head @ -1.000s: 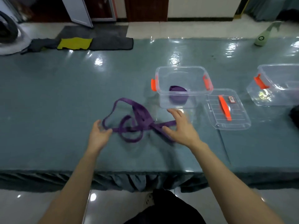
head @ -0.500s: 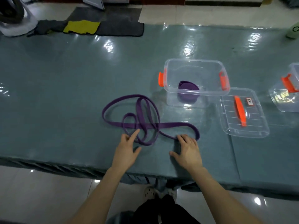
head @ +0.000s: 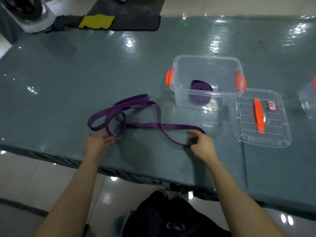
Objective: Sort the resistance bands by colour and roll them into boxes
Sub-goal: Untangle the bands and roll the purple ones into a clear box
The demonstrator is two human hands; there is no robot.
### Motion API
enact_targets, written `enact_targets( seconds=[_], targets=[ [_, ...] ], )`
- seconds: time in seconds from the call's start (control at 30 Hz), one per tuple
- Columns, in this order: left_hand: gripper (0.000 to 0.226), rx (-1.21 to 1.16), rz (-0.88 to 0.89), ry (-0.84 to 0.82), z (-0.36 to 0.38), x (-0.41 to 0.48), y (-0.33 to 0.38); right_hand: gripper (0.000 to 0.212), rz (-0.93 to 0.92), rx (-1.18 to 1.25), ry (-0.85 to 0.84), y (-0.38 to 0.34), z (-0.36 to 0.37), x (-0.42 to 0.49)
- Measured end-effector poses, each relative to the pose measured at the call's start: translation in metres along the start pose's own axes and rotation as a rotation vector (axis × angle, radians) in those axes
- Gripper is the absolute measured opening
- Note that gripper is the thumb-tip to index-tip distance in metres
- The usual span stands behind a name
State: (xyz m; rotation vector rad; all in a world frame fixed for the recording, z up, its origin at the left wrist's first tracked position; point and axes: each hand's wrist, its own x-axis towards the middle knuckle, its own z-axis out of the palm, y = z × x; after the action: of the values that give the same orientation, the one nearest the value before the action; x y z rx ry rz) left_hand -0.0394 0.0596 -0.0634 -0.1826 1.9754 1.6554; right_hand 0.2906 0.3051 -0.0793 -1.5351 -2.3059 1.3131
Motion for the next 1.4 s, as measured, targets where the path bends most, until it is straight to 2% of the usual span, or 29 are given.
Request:
enact_targets(
  seconds=[0.13,0.2,0.27,0.4,0.43,0.5,0.6,0.63,0.7,0.73,0.77,0.83,0.9,1.0,1.07,1.13,1.23,1.33,1.4],
  targets=[
    [0.044,-0.009,-0.246,0.051,-0.004,-0.03,-0.042,0.052,-0.152,-0.016,0.023,-0.018,0.017,0.003],
    [0.046,-0.033,-0.247,0.058,0.0,-0.046,-0.056,0.048,-0.258,-0.078,0.045,-0.031,0.03,0.003],
    [0.038,0.092,-0.196,0.02,0.004,-0.057,-0.064,0.041,-0.351,-0.117,0.065,-0.045,0.042,0.006],
    [0.016,0.369,-0.005,0.003,0.009,-0.055,-0.061,0.035,-0.445,-0.16,-0.015,-0.08,0.064,0.019],
    [0.017,0.426,0.05,-0.005,0.011,-0.052,-0.058,0.036,-0.456,-0.187,-0.042,-0.089,0.069,0.024],
    [0.036,0.584,0.172,-0.045,0.014,-0.045,-0.053,0.039,-0.45,-0.26,-0.085,-0.106,0.078,0.037],
    [0.068,1.022,0.467,-0.15,0.017,-0.034,-0.052,0.048,-0.404,-0.449,-0.163,-0.121,0.088,0.057],
    [0.067,1.204,0.581,-0.206,0.019,-0.031,-0.053,0.046,-0.399,-0.522,-0.176,-0.125,0.089,0.062],
    [0.048,1.458,0.732,-0.265,0.022,-0.025,-0.054,0.041,-0.403,-0.609,-0.176,-0.131,0.091,0.07],
    [0.038,1.453,0.761,-0.253,0.022,-0.023,-0.052,0.037,-0.41,-0.634,-0.176,-0.135,0.09,0.072],
    [0.029,1.341,0.766,-0.232,0.022,-0.02,-0.047,0.033,-0.417,-0.654,-0.178,-0.14,0.088,0.075],
    [0.015,0.924,0.708,-0.206,0.02,-0.015,-0.021,0.027,-0.414,-0.638,-0.198,-0.152,0.078,0.081],
    [0.009,0.57,0.621,-0.233,0.017,-0.005,0.026,0.02,-0.39,-0.525,-0.241,-0.172,0.062,0.085],
    [0.003,0.273,0.638,-0.196,0.016,0.013,0.117,0.011,-0.345,-0.213,-0.302,-0.225,0.025,0.088],
    [0.006,0.181,0.731,-0.183,0.014,0.022,0.176,0.014,-0.393,-0.065,-0.293,-0.272,-0.006,0.087],
    [0.016,0.104,0.823,-0.189,0.008,0.023,0.227,0.016,-0.477,-0.023,-0.252,-0.325,-0.042,0.08],
    [0.018,-0.051,0.885,-0.151,-0.009,0.021,0.292,0.04,-0.66,-0.136,-0.073,-0.407,-0.098,0.059],
    [0.021,-0.066,0.795,-0.042,-0.029,0.03,0.34,0.028,-0.831,-0.301,0.083,-0.475,-0.144,0.039],
    [0.026,0.16,0.625,-0.023,-0.038,0.041,0.357,0.021,-0.946,-0.391,0.158,-0.513,-0.17,0.03]
  ],
)
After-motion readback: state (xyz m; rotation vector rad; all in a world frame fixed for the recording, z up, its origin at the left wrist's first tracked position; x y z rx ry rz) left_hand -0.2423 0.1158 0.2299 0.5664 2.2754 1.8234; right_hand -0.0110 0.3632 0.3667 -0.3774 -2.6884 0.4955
